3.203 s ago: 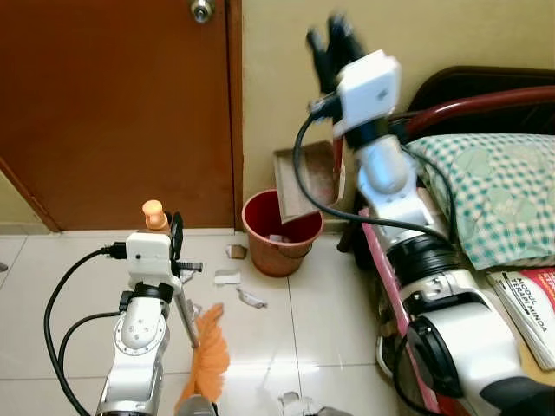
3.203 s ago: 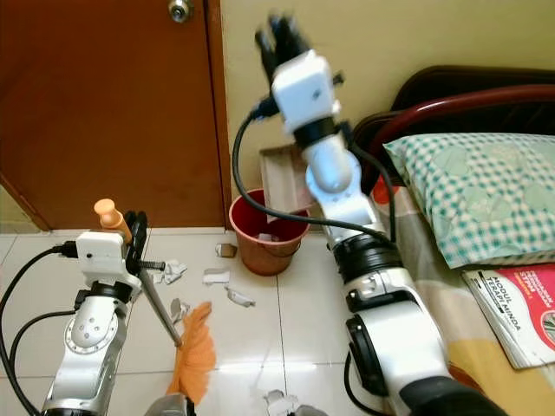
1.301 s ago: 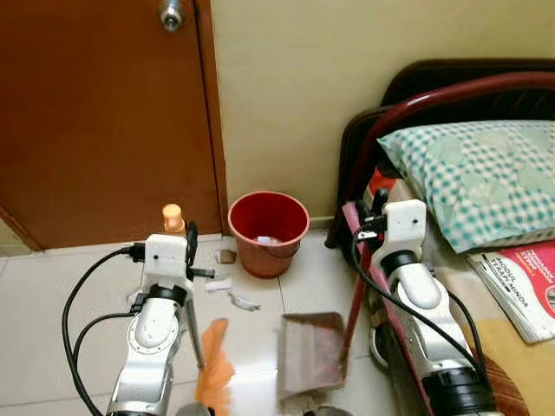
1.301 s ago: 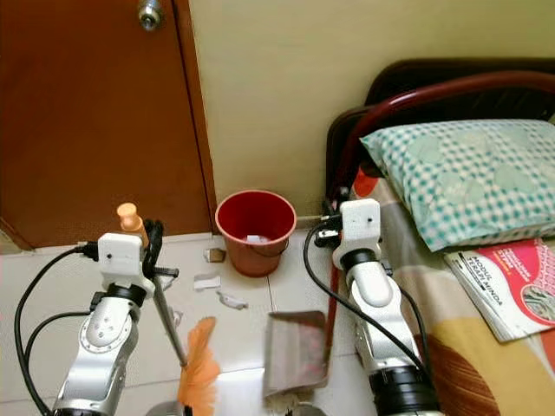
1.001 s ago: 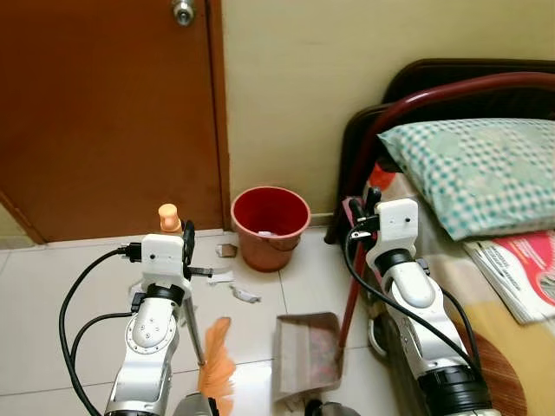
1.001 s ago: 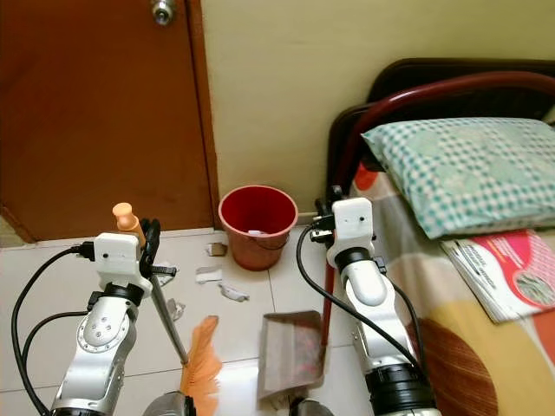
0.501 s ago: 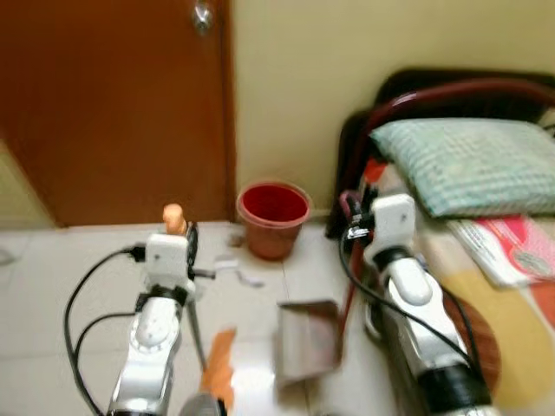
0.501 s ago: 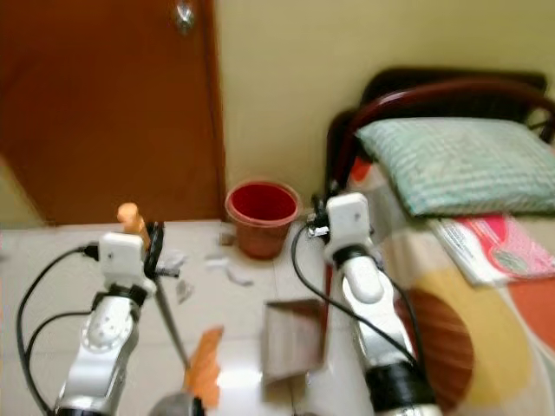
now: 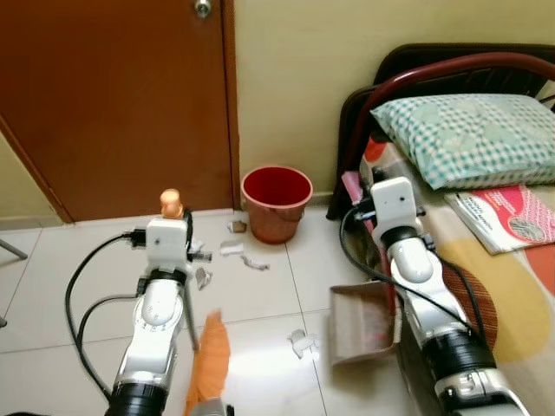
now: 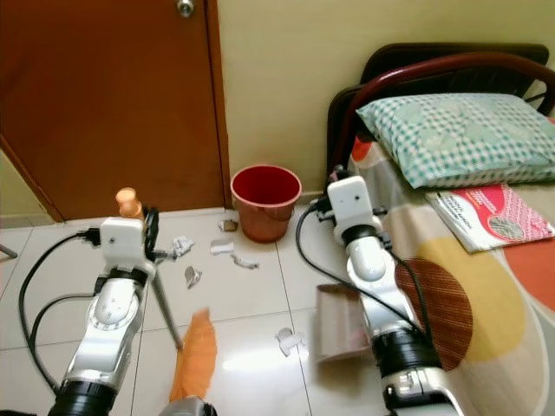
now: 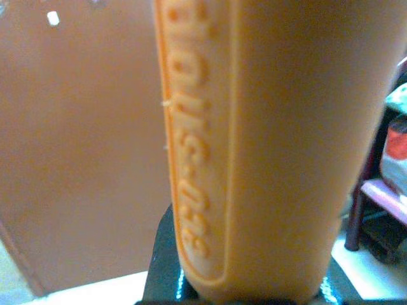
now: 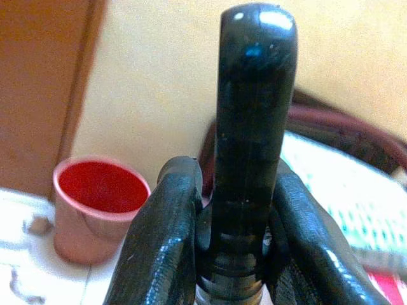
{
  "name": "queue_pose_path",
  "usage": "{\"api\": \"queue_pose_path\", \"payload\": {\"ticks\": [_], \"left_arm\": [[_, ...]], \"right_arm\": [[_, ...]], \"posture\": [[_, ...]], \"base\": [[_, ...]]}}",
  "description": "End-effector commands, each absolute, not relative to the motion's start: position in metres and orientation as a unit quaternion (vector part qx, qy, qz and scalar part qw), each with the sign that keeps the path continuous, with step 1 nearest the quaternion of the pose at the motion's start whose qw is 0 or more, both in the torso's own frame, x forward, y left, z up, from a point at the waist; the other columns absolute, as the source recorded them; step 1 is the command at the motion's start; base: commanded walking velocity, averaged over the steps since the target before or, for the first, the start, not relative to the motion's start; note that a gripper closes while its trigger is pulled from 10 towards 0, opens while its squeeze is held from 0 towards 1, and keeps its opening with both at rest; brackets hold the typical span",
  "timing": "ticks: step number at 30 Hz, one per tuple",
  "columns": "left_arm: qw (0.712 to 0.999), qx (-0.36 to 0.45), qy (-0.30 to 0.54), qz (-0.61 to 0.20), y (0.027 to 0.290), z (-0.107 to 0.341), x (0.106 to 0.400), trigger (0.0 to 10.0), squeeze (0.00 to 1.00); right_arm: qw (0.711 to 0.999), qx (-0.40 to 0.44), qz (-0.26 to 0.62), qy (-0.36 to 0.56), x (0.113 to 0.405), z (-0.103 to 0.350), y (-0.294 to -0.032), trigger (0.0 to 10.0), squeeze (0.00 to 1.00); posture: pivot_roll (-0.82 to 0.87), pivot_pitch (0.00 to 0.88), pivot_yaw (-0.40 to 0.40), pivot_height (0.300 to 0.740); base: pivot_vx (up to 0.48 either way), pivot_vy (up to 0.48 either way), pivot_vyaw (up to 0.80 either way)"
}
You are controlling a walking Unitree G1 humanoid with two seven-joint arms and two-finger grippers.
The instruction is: Sweep floor
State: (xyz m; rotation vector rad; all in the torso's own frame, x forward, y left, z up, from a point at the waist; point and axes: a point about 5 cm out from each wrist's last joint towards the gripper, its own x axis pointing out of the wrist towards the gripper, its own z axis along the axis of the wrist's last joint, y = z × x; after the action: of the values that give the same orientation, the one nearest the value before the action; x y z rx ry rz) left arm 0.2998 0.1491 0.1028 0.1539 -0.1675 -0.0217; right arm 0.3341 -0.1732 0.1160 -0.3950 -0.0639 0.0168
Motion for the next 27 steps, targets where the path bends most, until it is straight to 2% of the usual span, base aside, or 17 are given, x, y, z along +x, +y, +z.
{"api": "queue_pose_path", "payload": {"ticks": [1,8,13,17,27], "left_arm": [[0.99,0.082,-0.113,-0.027,0.143,0.112,0.305,10.0,0.0],[0.99,0.069,-0.109,-0.059,0.123,0.113,0.314,10.0,0.0],[0.988,0.058,-0.112,-0.094,0.103,0.112,0.312,10.0,0.0],[0.987,0.052,-0.111,-0.103,0.097,0.11,0.311,10.0,0.0],[0.983,0.043,-0.133,-0.116,0.085,0.126,0.319,10.0,0.0]], "right_arm": [[0.979,-0.199,-0.008,-0.045,0.343,0.126,-0.177,10.0,0.0],[0.982,-0.184,-0.029,-0.012,0.357,0.124,-0.183,10.0,0.0],[0.983,-0.18,-0.02,-0.02,0.364,0.126,-0.168,10.0,0.0],[0.984,-0.176,-0.022,-0.019,0.365,0.125,-0.162,10.0,0.0],[0.985,-0.173,-0.011,-0.002,0.372,0.125,-0.125,10.0,0.0]], "posture": [[0.01,0.065,-0.018,0.74],[0.01,0.131,0.007,0.74],[0.05,0.195,0.017,0.74],[0.05,0.223,0.022,0.74],[0.06,0.277,0.036,0.74]], "base": [[0.0,0.0,0.0],[0.0,0.0,0.0],[0.0,0.0,0.0],[0.0,0.0,0.0],[0.0,0.0,0.0]]}}
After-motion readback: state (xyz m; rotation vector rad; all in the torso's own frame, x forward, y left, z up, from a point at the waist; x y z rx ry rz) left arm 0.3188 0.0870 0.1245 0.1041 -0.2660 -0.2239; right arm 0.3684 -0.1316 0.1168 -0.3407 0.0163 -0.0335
